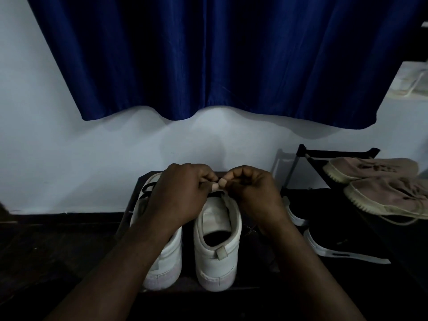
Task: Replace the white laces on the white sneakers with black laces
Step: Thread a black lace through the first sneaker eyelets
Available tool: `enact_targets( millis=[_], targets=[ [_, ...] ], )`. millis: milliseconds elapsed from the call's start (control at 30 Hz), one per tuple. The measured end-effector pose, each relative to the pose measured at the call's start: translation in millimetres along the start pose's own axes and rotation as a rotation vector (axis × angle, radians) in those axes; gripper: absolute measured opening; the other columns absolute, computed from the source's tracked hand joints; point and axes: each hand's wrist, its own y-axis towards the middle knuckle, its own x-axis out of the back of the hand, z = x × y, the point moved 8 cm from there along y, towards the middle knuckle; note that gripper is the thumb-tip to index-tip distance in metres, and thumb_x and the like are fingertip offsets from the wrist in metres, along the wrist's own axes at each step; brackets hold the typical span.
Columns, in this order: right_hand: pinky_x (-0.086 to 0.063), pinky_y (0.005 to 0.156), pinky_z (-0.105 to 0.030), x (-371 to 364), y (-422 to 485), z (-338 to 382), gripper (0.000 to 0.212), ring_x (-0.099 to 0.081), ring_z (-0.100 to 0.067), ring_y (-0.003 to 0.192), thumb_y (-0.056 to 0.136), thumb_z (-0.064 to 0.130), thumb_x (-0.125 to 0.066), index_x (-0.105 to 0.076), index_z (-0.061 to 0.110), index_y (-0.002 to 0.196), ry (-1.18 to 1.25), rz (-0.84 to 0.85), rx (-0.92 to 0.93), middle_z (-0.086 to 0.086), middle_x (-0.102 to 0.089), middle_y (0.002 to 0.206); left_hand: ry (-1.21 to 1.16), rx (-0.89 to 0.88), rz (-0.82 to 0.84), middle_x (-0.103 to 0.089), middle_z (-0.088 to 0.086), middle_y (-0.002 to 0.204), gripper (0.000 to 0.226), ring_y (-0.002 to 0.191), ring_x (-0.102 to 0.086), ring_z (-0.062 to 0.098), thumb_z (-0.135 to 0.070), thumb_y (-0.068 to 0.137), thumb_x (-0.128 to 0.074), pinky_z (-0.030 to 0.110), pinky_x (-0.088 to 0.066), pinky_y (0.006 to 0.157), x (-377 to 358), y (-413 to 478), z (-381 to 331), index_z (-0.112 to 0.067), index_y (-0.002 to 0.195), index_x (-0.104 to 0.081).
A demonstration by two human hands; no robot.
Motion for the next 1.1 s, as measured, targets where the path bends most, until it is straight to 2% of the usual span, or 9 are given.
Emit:
enact_targets(
  millis=[100,200,267,367,433,533,600,800,1100],
  targets=[
    [-0.058,0.080,-0.046,2.6,-2.2,3.1,0.015,-0.071,-0.028,0.077,0.085,0.024,-0.084,-0.079,0.009,0.086,0.039,0.005,-0.037,-0.011,-0.078,0.084,0.064,0.006,0.007,-0.075,-0.016,0.080,0.003,0.078,-0.067,0.004,-0.032,0.088,-0.075,0.025,-0.052,0.071,-4.1,2.1,2.9,-0.034,0.088,-0.077],
    [-0.055,0.074,-0.042,-2.5,-5.6,1.5,0.047,-0.069,-0.023,0.077,0.067,0.057,-0.085,-0.079,0.016,0.089,-0.105,0.124,-0.082,-0.011,-0.077,0.089,0.130,0.037,0.056,-0.069,-0.015,0.076,0.006,0.078,-0.064,0.009,-0.030,0.086,-0.071,0.027,-0.047,0.067,-7.9,4.2,5.1,-0.034,0.084,-0.074],
    [-0.057,0.070,-0.044,-6.3,-10.9,-1.7,0.055,-0.073,-0.024,0.080,0.058,0.062,-0.085,-0.078,0.018,0.090,-0.197,0.174,-0.122,-0.005,-0.077,0.089,0.149,0.045,0.102,-0.070,-0.015,0.078,0.008,0.082,-0.065,0.009,-0.028,0.082,-0.070,0.027,-0.048,0.069,-12.4,6.0,5.0,-0.035,0.082,-0.073],
    [-0.060,0.074,-0.043,2.7,-12.7,-3.9,0.032,-0.074,-0.022,0.084,0.067,0.045,-0.083,-0.080,0.018,0.085,-0.286,0.123,-0.143,0.002,-0.077,0.087,0.164,0.035,0.124,-0.072,-0.015,0.080,0.007,0.085,-0.067,0.008,-0.033,0.082,-0.070,0.030,-0.054,0.076,-17.5,8.3,3.5,-0.038,0.083,-0.075],
    [-0.057,0.071,-0.040,9.1,-15.5,0.1,0.016,-0.074,-0.026,0.083,0.080,0.023,-0.077,-0.081,0.008,0.084,-0.254,0.088,-0.137,-0.009,-0.077,0.089,0.181,0.010,0.126,-0.071,-0.016,0.079,0.003,0.085,-0.067,0.008,-0.040,0.083,-0.072,0.031,-0.054,0.077,-20.4,9.3,1.8,-0.038,0.080,-0.073],
    [-0.052,0.064,-0.046,14.6,-17.5,-3.1,0.028,-0.067,-0.037,0.070,0.077,0.022,-0.069,-0.071,-0.007,0.078,-0.217,0.051,-0.175,-0.023,-0.072,0.080,0.213,-0.022,0.112,-0.071,-0.015,0.082,0.009,0.087,-0.066,0.009,-0.045,0.084,-0.073,0.031,-0.051,0.078,-22.9,9.1,0.2,-0.038,0.080,-0.071],
    [-0.043,0.057,-0.037,15.9,-19.1,-6.7,0.022,-0.055,-0.025,0.057,0.084,0.013,-0.069,-0.064,-0.003,0.070,-0.162,0.028,-0.231,-0.020,-0.061,0.066,0.263,-0.061,0.088,-0.072,-0.015,0.085,0.008,0.091,-0.065,0.010,-0.045,0.087,-0.070,0.032,-0.045,0.081,-22.7,8.7,-3.6,-0.039,0.081,-0.069],
    [-0.047,0.046,-0.022,17.1,-21.3,-14.1,0.019,-0.064,-0.016,0.055,0.090,-0.004,-0.057,-0.073,-0.006,0.080,0.080,0.024,-0.347,-0.010,-0.068,0.067,0.280,-0.119,0.085,-0.071,-0.015,0.088,0.008,0.091,-0.064,0.009,-0.037,0.088,-0.067,0.033,-0.038,0.084,-21.3,7.8,-9.1,-0.039,0.091,-0.074],
    [-0.052,0.048,-0.024,15.9,-22.6,-14.0,0.022,-0.069,-0.017,0.061,0.092,-0.006,-0.055,-0.075,-0.002,0.083,0.151,0.074,-0.375,-0.012,-0.074,0.076,0.352,-0.128,0.100,-0.073,-0.012,0.093,0.012,0.093,-0.065,0.014,-0.039,0.088,-0.064,0.034,-0.042,0.087,-26.2,6.6,-13.7,-0.035,0.088,-0.076]
  ],
)
